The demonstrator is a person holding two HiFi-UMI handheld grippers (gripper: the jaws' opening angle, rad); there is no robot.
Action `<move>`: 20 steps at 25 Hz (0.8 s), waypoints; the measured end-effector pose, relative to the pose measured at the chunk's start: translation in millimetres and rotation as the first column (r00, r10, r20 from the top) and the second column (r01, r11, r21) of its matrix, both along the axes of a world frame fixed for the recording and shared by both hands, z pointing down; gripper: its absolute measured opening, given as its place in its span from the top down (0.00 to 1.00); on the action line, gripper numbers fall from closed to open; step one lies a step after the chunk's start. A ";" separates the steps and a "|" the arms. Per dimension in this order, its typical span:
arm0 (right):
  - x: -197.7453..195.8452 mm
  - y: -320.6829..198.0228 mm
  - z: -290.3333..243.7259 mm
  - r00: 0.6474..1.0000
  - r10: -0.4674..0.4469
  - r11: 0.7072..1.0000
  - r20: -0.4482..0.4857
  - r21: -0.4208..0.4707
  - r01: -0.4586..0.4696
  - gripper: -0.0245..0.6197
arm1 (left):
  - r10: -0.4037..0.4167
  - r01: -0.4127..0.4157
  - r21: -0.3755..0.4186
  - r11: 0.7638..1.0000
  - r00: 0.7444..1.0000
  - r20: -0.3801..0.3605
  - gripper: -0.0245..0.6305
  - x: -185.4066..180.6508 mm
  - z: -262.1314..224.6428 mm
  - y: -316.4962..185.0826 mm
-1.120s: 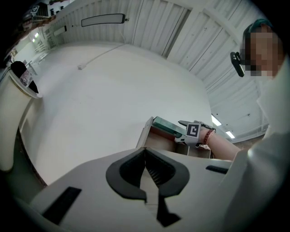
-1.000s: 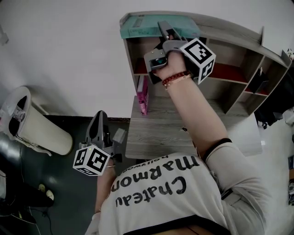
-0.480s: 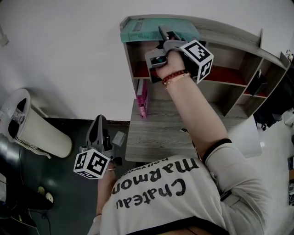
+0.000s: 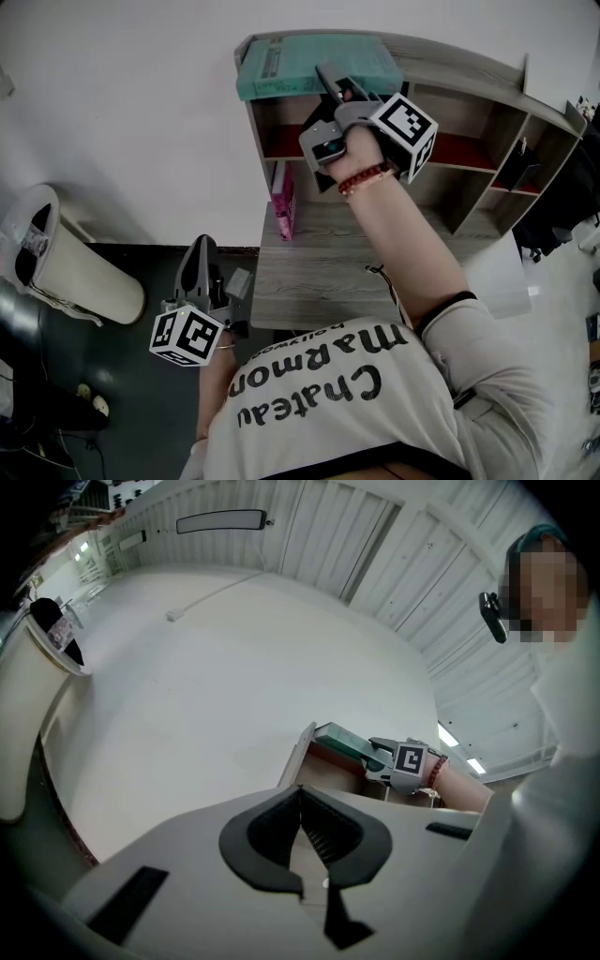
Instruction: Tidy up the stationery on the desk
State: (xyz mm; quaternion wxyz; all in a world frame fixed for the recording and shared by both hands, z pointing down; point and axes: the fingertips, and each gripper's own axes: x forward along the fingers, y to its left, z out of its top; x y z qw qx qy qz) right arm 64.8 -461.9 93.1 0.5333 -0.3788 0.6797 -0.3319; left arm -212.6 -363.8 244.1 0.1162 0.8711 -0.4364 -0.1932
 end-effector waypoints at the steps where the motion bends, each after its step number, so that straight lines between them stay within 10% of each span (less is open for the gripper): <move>1: -1.8 4.8 0.5 1.000 -0.013 1.000 -0.013 0.005 0.013 0.66 | 0.003 -0.003 -0.002 1.000 1.000 0.001 0.94 2.4 -0.2 0.8; 20: -19.1 117.4 50.4 0.920 -0.201 0.959 -0.337 0.124 0.255 0.67 | 0.057 -0.054 -0.079 0.995 0.998 0.029 0.94 37.6 24.2 34.4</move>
